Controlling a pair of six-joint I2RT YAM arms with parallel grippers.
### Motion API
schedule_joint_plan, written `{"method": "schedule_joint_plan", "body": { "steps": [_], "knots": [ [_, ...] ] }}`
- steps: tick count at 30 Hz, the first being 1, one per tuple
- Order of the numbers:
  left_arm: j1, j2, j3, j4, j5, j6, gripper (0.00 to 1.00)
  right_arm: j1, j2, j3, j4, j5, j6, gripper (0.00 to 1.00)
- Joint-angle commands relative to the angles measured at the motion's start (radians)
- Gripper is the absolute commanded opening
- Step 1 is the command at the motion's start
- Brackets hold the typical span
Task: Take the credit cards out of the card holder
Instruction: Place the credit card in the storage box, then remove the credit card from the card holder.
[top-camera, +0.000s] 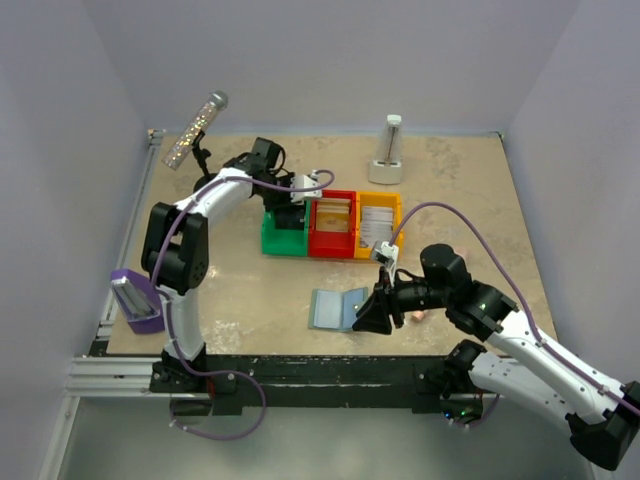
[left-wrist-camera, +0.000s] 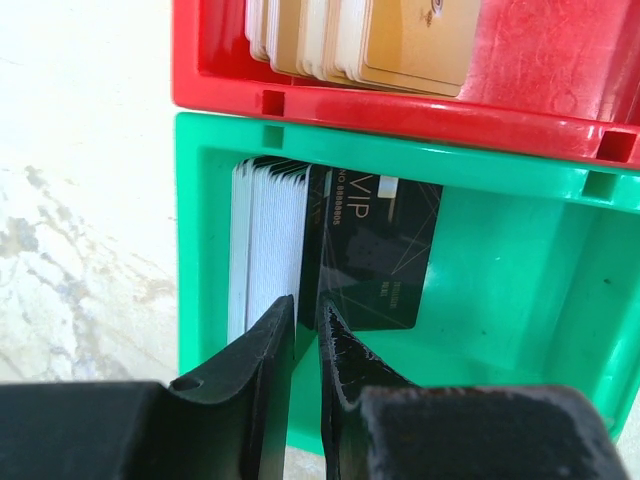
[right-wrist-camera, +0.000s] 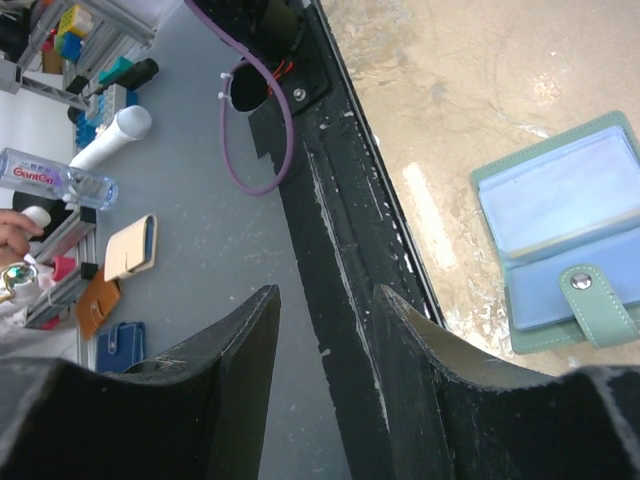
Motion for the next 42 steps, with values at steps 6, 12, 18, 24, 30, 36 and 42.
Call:
{"method": "schedule_joint_plan", "body": {
  "steps": [6, 12, 18, 24, 30, 36, 42],
  "knots": [
    [0.005, -0.097, -0.002, 0.034, 0.0, -0.008, 0.21, 0.003, -0.001, 0.028, 0.042, -0.033, -0.009, 0.47],
    [-0.005, -0.152, 0.0, 0.036, -0.004, -0.057, 0.21, 0.003, -0.014, 0.028, 0.036, -0.029, -0.007, 0.47],
    [-0.044, -0.26, -0.035, 0.116, -0.119, -0.273, 0.22, 0.001, -0.023, 0.035, 0.027, -0.001, -0.01, 0.49],
    [-0.113, -0.369, -0.074, 0.133, -0.352, -0.599, 1.0, 0.003, -0.047, 0.034, -0.015, 0.137, 0.003, 0.55],
    [-0.251, -0.459, -0.105, 0.065, -0.682, -0.827, 1.0, 0.001, -0.035, 0.049, -0.096, 0.452, 0.185, 0.59],
    [-0.219, -0.572, -0.133, -0.095, -0.541, -1.22, 1.0, 0.001, 0.044, 0.124, -0.267, 0.589, 0.197, 0.99],
    [-0.232, -0.856, -0.523, 0.232, -0.222, -1.508, 1.0, 0.003, 0.019, 0.049, -0.197, 0.525, 0.171, 0.85]
  ]
}}
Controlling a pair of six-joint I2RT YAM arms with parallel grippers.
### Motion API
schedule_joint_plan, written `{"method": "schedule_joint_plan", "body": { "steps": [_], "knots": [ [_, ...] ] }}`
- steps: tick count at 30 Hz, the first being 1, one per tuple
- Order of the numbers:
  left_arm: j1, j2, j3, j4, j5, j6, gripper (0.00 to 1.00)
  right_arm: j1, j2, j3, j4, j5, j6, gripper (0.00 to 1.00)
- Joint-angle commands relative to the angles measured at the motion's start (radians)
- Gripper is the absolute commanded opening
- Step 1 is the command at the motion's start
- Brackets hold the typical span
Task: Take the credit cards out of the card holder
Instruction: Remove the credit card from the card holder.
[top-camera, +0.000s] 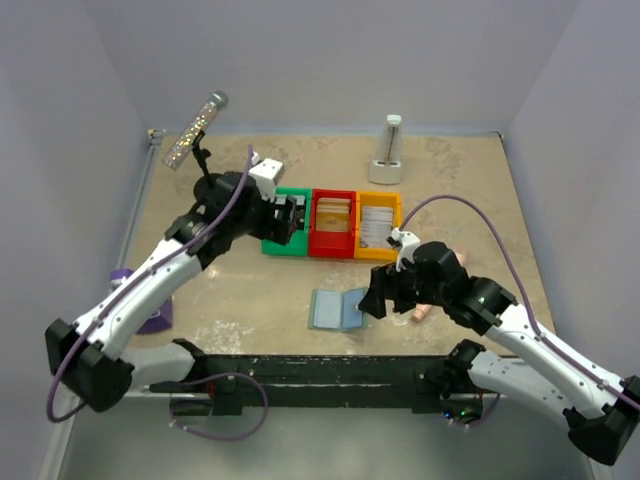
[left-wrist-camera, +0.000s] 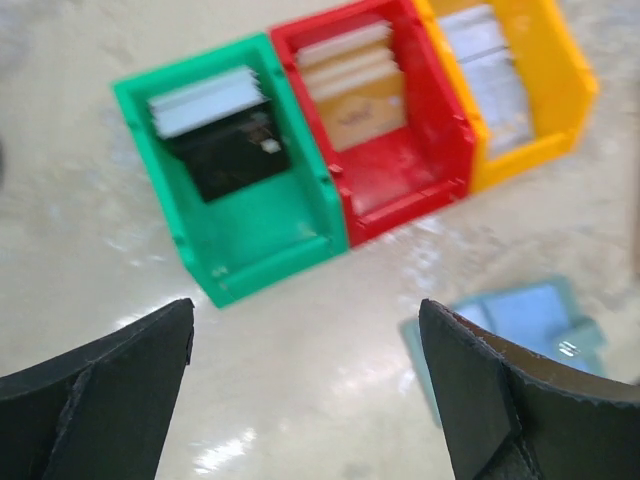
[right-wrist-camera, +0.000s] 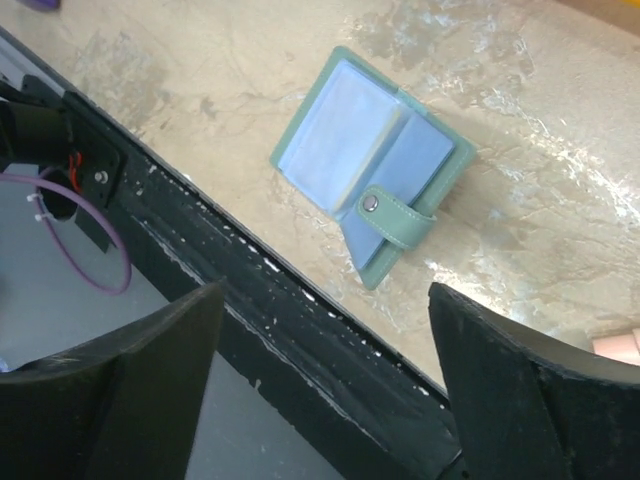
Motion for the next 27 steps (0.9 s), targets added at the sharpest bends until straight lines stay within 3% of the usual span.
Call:
{"method": "schedule_joint_plan", "body": {
  "steps": [1, 7, 13, 17, 21, 23, 25, 27],
  "knots": [
    [-0.049, -0.152, -0.188, 0.182, 0.217, -0.316, 1.0, 0.003, -0.045, -0.033, 0.035, 0.018, 0.008, 0.82],
    [-0.307, -0.173, -0.303, 0.115, -0.005, -0.495, 1.0, 0.038, 0.013, -0.043, 0.047, 0.012, 0.038, 0.61],
    [-0.338, -0.294, -0.6, 0.369, 0.019, -0.721, 1.0, 0.092, 0.111, -0.047, 0.119, 0.0, 0.084, 0.43],
    [-0.338, -0.31, -0.654, 0.397, 0.021, -0.755, 0.87, 0.154, 0.186, -0.028, 0.152, 0.019, 0.093, 0.39],
    [-0.338, -0.269, -0.699, 0.464, 0.062, -0.804, 0.67, 0.17, 0.266, -0.004, 0.126, 0.091, 0.102, 0.27],
    [-0.338, -0.249, -0.714, 0.501, 0.105, -0.819, 0.62, 0.17, 0.254, 0.019, 0.025, 0.214, 0.128, 0.35],
    [-0.339, -0.236, -0.717, 0.513, 0.116, -0.822, 0.61, 0.17, 0.182, -0.008, 0.003, 0.282, 0.133, 0.55],
    [-0.341, -0.236, -0.719, 0.521, 0.117, -0.819, 0.61, 0.17, 0.112, -0.031, -0.026, 0.346, 0.122, 0.68]
  ]
}}
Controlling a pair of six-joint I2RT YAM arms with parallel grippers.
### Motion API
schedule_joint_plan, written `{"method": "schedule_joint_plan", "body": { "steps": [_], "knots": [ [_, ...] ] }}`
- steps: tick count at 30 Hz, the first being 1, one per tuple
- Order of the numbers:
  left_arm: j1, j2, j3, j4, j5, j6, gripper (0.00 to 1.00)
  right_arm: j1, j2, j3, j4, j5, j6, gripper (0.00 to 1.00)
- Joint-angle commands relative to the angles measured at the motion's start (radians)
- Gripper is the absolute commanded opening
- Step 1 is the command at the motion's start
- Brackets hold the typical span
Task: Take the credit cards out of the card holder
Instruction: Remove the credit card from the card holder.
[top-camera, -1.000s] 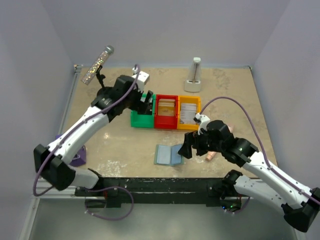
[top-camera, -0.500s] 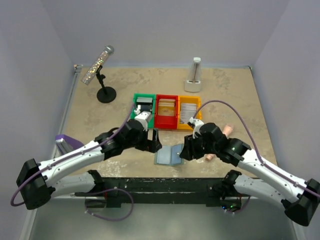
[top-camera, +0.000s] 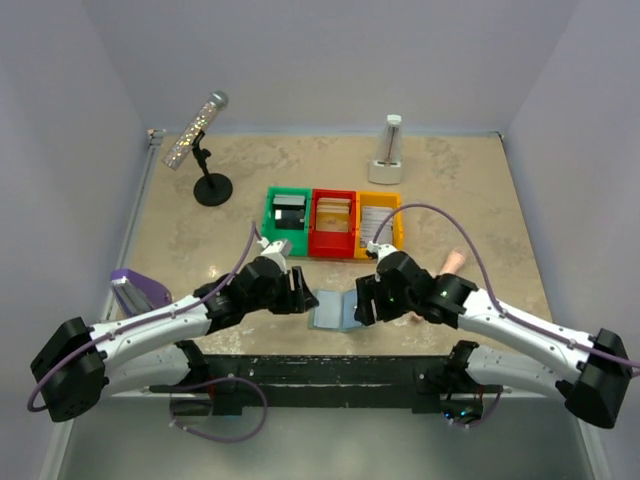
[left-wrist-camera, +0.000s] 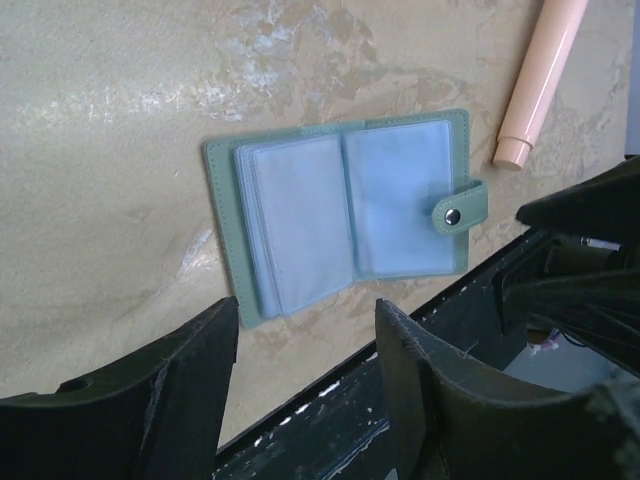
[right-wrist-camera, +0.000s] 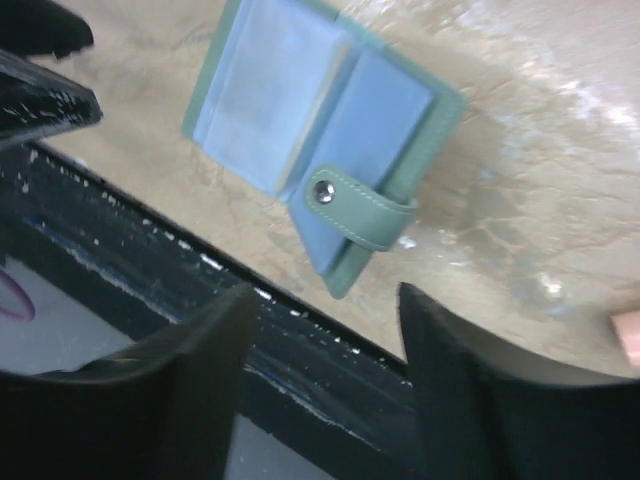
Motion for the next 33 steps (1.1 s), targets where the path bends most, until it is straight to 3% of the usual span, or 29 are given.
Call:
{"method": "schedule_joint_plan", "body": {
  "steps": [1, 7, 11, 23, 33],
  "knots": [
    [-0.004, 0.01, -0.011, 0.099, 0.036, -0.039, 0.62, 0.004, -0.134, 0.007, -0.095, 0.217, 0.003, 0.72],
    [-0.006, 0.025, -0.017, 0.127, 0.044, -0.051, 0.62, 0.054, -0.079, 0.047, -0.145, 0.334, -0.081, 0.84],
    [-0.006, -0.019, -0.061, 0.127, 0.023, -0.09, 0.62, 0.099, 0.001, 0.114, -0.168, 0.399, -0.102, 0.86],
    [-0.006, -0.079, -0.118, 0.112, 0.013, -0.119, 0.6, 0.217, 0.234, 0.272, -0.149, 0.464, -0.141, 0.82],
    [-0.006, -0.081, -0.13, 0.124, 0.023, -0.114, 0.59, 0.254, 0.432, 0.352, -0.218, 0.556, -0.125, 0.72]
  ]
}}
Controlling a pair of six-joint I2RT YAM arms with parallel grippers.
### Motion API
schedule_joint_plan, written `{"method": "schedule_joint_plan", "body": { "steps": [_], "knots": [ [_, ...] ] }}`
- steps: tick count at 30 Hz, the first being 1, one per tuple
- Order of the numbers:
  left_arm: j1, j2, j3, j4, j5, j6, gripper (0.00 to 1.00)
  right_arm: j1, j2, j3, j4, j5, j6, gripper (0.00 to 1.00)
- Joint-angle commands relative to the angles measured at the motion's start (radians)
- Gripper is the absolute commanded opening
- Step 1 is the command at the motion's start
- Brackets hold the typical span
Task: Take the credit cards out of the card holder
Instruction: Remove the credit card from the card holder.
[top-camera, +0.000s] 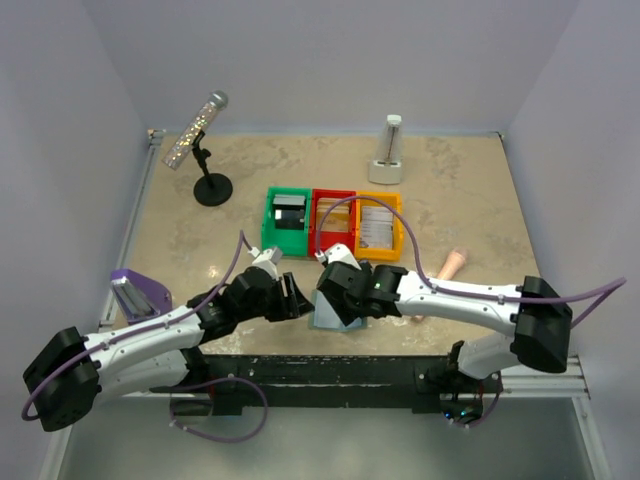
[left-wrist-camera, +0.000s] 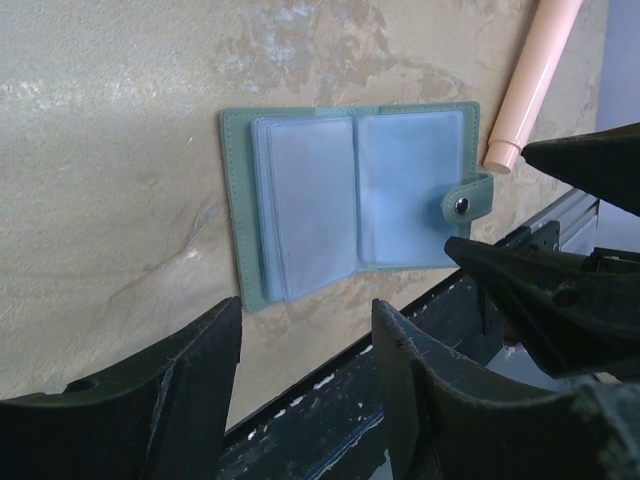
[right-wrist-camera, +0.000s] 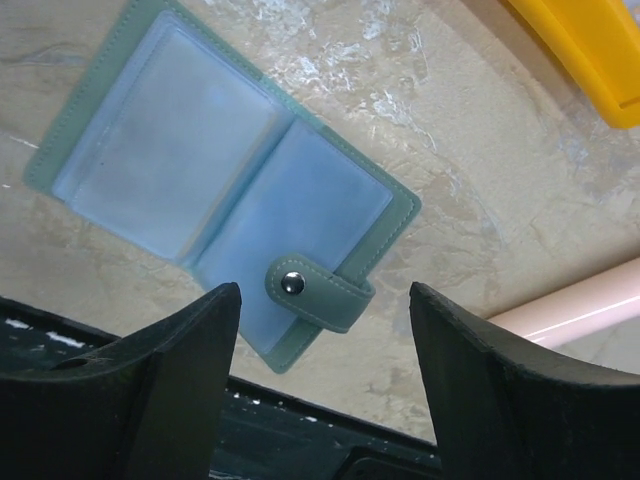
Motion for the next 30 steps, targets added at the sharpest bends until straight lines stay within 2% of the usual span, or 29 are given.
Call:
{"method": "schedule_joint_plan", "body": {
  "steps": [1, 11, 19, 25, 30],
  "knots": [
    [-0.005, -0.005, -0.009, 0.04, 0.014, -0.008, 0.59, 0.012, 0.062, 0.067, -0.053, 0.096, 0.008, 0.71],
    [-0.004, -0.002, -0.01, 0.034, 0.014, -0.002, 0.59, 0.02, 0.148, 0.087, -0.103, 0.165, 0.041, 0.63],
    [-0.004, 0.017, 0.013, 0.023, 0.011, 0.009, 0.59, 0.024, 0.116, 0.094, -0.137, 0.188, 0.041, 0.38],
    [-0.004, 0.031, 0.024, 0.026, 0.016, 0.012, 0.59, 0.024, 0.07, 0.081, -0.152, 0.168, 0.061, 0.28],
    [-0.004, 0.038, 0.03, 0.025, 0.017, 0.018, 0.59, 0.024, 0.032, 0.056, -0.145, 0.113, 0.091, 0.02]
  ]
}}
